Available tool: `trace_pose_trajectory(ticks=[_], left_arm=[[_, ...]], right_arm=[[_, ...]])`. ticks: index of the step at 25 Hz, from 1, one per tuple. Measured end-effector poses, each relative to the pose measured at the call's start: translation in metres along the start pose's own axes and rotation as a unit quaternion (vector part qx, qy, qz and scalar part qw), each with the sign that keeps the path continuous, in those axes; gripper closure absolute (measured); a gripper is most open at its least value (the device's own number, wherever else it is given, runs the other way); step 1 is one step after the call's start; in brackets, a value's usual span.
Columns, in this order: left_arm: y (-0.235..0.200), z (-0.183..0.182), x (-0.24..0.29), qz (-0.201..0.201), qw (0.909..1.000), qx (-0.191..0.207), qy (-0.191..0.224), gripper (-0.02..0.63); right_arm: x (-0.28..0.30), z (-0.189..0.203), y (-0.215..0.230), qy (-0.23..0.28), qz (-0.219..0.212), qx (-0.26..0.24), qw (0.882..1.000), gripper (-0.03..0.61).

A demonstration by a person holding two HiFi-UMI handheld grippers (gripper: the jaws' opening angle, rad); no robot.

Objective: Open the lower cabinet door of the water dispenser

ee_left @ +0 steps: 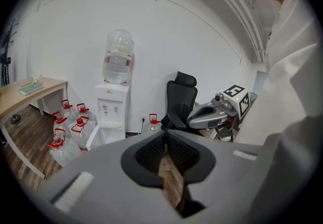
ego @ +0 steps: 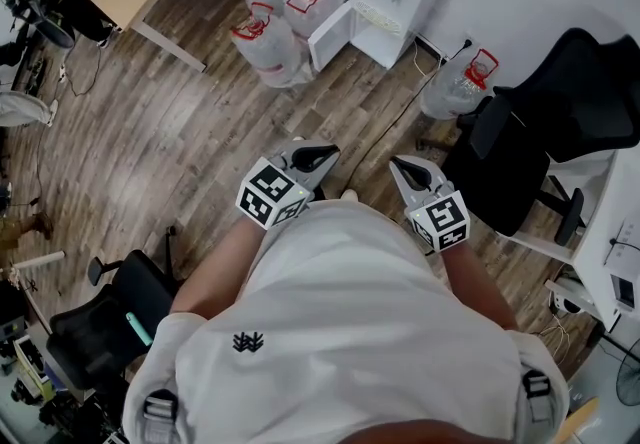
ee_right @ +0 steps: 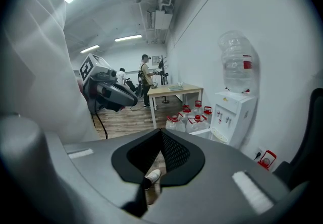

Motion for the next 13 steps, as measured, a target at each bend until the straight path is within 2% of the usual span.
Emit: trace_pose_trajectory(ticks=[8, 13], left_arm=[[-0.034, -0.008, -0.001, -0.009, 0.9999, -0.004, 0.007, 0.543], [-0.050, -0.001, -0.002, 0.009, 0.9996, -0.023, 0.010, 0.543]], right_arm=[[0.031, -0.014, 0.011, -0.005, -0.008, -0.005, 1.000, 0.578], [0.040, -0.012, 0.006, -0.036, -0.006, -0.003, 0.999, 0.578]])
Point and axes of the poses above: the fingertips, and each gripper's own axes: x forward along the fingers, y to its right, z out of its underside, the point moved 8 cm from there along -x, backward along the fingers, and after that the axes turned 2 degrees about -x, right-handed, at the moved point
